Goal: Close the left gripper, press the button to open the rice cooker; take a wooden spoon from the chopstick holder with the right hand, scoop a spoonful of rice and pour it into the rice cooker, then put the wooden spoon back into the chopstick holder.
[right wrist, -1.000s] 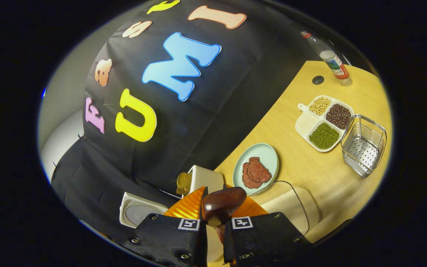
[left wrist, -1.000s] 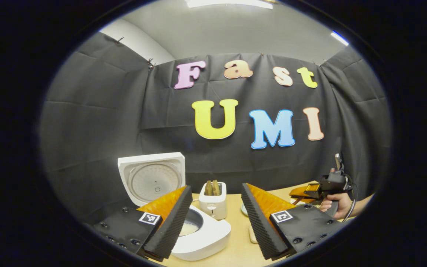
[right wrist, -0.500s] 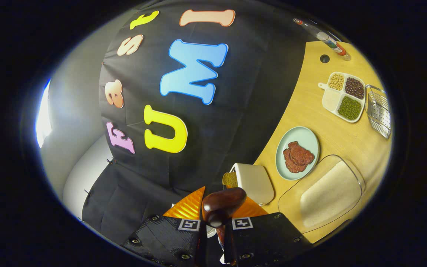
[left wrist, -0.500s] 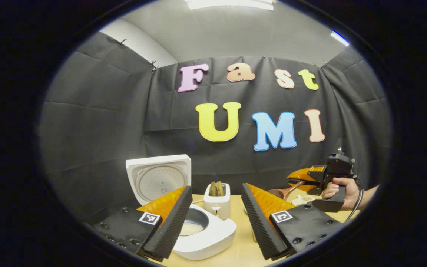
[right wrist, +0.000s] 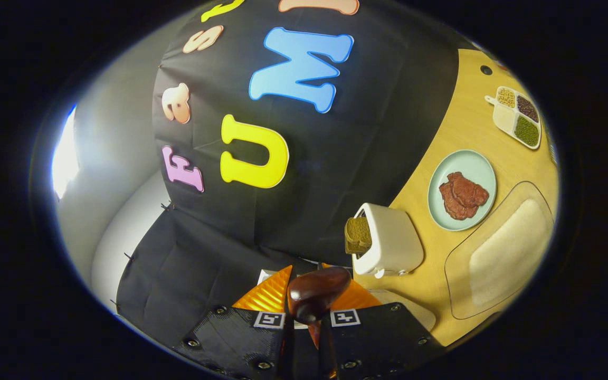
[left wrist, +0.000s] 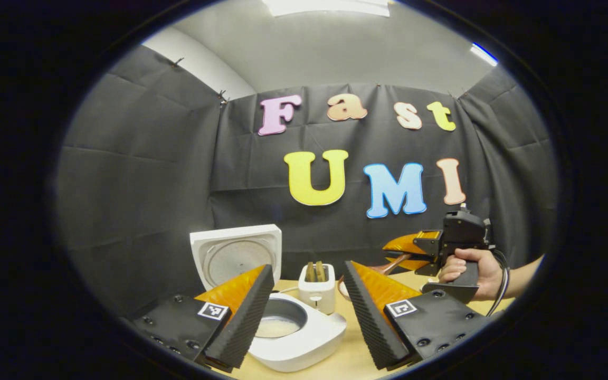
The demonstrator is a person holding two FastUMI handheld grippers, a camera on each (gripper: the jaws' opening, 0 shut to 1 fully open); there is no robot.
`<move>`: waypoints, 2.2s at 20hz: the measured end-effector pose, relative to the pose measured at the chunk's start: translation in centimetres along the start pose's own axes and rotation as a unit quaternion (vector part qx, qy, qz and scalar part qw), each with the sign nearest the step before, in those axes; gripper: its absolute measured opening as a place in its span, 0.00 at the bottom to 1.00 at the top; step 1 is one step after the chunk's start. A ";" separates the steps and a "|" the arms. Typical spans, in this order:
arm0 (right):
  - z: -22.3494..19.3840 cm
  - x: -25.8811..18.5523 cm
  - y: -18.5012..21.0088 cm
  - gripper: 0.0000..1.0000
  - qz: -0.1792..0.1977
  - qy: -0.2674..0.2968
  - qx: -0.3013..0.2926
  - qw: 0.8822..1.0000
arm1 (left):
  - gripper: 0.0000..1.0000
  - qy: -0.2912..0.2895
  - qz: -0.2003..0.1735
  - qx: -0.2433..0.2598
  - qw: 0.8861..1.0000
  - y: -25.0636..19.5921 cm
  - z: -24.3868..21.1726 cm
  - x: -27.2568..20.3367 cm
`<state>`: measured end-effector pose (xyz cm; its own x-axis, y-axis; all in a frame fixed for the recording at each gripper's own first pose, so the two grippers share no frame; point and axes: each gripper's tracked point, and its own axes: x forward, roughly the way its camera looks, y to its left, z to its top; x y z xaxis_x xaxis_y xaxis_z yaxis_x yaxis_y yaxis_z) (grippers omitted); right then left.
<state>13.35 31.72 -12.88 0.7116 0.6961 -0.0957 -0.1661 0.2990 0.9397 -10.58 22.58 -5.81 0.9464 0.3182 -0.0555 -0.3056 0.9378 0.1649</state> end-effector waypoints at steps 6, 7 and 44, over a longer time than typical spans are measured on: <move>-3.7 4.1 1.2 0.17 0.005 0.036 -0.036 0.999 | 0.97 0.006 0.023 -0.010 1.000 2.6 -1.0 -0.3; -4.2 4.8 1.2 0.17 0.004 0.039 -0.043 0.998 | 0.97 0.006 0.028 -0.012 1.000 3.0 -1.1 -0.4; -22.1 15.5 6.0 0.17 0.129 0.158 -0.616 0.761 | 0.89 0.011 0.115 -0.042 0.992 9.6 -2.9 -3.9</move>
<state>8.30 58.78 -16.00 0.3802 0.8990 -0.2173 -0.9245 0.3760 -0.0624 -17.53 30.78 -6.82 0.8481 0.5276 -0.0478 -0.5222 0.8478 0.0924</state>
